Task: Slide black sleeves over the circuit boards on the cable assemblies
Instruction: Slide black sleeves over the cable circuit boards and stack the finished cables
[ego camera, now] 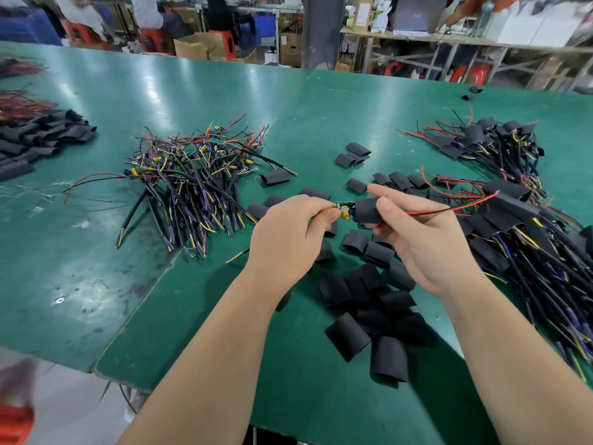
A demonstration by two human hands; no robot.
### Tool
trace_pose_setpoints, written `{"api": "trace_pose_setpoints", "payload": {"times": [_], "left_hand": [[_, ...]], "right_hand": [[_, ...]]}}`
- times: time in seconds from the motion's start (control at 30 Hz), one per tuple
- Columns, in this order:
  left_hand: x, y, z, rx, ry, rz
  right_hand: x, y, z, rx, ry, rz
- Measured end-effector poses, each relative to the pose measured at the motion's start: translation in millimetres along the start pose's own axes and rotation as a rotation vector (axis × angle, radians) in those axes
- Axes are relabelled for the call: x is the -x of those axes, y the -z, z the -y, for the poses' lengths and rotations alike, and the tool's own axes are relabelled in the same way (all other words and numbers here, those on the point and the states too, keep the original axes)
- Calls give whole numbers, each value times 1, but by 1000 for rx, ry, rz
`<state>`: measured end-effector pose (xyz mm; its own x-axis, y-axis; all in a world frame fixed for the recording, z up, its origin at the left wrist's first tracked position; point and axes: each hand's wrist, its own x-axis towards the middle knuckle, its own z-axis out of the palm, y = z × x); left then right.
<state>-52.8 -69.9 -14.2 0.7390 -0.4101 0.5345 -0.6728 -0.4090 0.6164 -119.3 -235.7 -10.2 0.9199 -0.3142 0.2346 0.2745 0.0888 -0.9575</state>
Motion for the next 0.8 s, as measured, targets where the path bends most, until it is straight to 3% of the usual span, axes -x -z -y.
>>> {"api": "trace_pose_setpoints", "payload": {"times": [0.1,0.5,0.8], "left_hand": [[0,1,-1,46,-8,-18],[0,0,2,88,4,-68],[-1,-1,3,206,65,-27]], "right_hand": [[0,-2,1,-110,-35,-3],[5,-7,4,-157,-66,131],[3,-5,5,-153,-6,88]]}}
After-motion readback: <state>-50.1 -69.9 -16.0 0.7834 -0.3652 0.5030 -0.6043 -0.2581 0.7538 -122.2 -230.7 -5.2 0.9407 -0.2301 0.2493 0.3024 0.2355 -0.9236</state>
